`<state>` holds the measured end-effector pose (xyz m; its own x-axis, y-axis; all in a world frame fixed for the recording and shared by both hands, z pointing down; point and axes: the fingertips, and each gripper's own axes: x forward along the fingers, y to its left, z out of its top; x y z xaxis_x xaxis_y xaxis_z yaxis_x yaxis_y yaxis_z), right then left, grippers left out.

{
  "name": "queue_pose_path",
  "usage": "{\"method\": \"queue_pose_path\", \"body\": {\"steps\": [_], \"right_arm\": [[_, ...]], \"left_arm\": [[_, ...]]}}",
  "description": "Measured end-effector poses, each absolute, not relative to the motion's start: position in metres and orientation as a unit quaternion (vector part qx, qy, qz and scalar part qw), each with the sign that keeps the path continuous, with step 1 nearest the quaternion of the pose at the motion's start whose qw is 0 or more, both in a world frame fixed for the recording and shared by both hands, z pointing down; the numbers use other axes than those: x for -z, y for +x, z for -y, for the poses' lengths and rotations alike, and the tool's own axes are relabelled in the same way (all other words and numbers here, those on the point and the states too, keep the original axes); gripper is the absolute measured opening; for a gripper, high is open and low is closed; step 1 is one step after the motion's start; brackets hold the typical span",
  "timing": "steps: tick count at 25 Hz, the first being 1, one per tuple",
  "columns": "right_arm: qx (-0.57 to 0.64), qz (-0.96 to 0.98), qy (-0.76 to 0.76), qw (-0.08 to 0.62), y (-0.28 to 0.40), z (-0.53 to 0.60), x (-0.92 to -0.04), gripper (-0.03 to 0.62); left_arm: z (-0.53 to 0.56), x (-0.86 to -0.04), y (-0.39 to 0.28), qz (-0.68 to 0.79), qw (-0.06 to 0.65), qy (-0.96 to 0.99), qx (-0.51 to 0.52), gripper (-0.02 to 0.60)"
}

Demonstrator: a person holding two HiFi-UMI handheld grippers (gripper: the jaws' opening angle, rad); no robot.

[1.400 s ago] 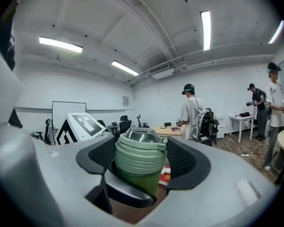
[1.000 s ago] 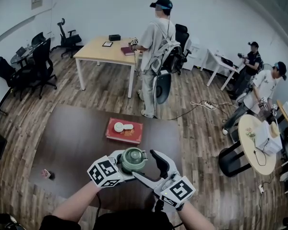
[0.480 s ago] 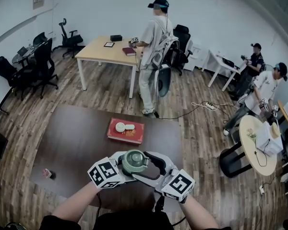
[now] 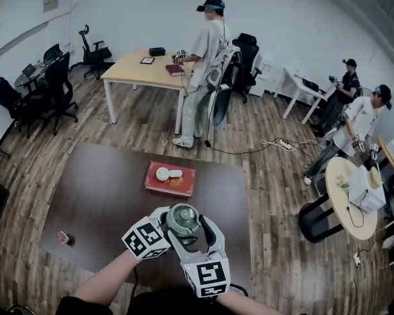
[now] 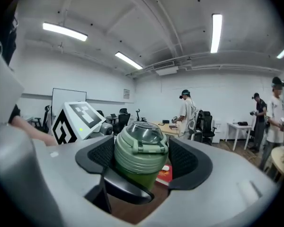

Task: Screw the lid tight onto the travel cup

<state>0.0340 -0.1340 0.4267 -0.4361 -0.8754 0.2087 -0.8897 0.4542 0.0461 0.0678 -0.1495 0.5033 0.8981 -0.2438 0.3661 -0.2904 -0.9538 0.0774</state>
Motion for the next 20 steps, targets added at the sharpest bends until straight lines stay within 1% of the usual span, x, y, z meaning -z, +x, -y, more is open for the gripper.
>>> {"method": "queue_pose_path", "body": {"steps": [2, 4, 6, 8, 9, 12, 14, 17, 20], "right_arm": [[-0.003, 0.867, 0.488, 0.104, 0.028, 0.132, -0.424, 0.370], [0.006, 0.900, 0.432, 0.065, 0.025, 0.126, -0.413, 0.370], [-0.014, 0.931, 0.363, 0.017, 0.033, 0.122, -0.401, 0.370], [-0.034, 0.955, 0.296, -0.010, 0.046, 0.120, -0.393, 0.370], [-0.036, 0.964, 0.262, -0.007, 0.050, 0.118, -0.393, 0.375], [-0.007, 0.984, 0.171, 0.057, 0.046, 0.102, -0.408, 0.376], [-0.003, 0.988, 0.133, 0.081, 0.045, 0.097, -0.416, 0.379], [-0.009, 0.991, 0.115, 0.072, 0.046, 0.098, -0.412, 0.378], [-0.016, 0.982, 0.182, 0.051, 0.042, 0.107, -0.408, 0.374]], "left_arm": [[0.151, -0.500, 0.066, 0.136, 0.076, 0.974, -0.163, 0.408], [0.150, -0.493, 0.062, 0.129, 0.082, 0.977, -0.148, 0.408], [0.144, -0.488, 0.060, 0.112, 0.073, 0.980, -0.148, 0.408], [0.134, -0.485, 0.061, 0.086, 0.066, 0.983, -0.151, 0.408], [0.128, -0.484, 0.062, 0.073, 0.065, 0.984, -0.152, 0.408], [0.110, -0.486, 0.067, 0.041, 0.063, 0.984, -0.161, 0.408], [0.102, -0.486, 0.071, 0.023, 0.063, 0.984, -0.165, 0.408], [0.100, -0.483, 0.074, 0.021, 0.068, 0.984, -0.163, 0.408], [0.112, -0.482, 0.070, 0.054, 0.072, 0.983, -0.162, 0.408]]}}
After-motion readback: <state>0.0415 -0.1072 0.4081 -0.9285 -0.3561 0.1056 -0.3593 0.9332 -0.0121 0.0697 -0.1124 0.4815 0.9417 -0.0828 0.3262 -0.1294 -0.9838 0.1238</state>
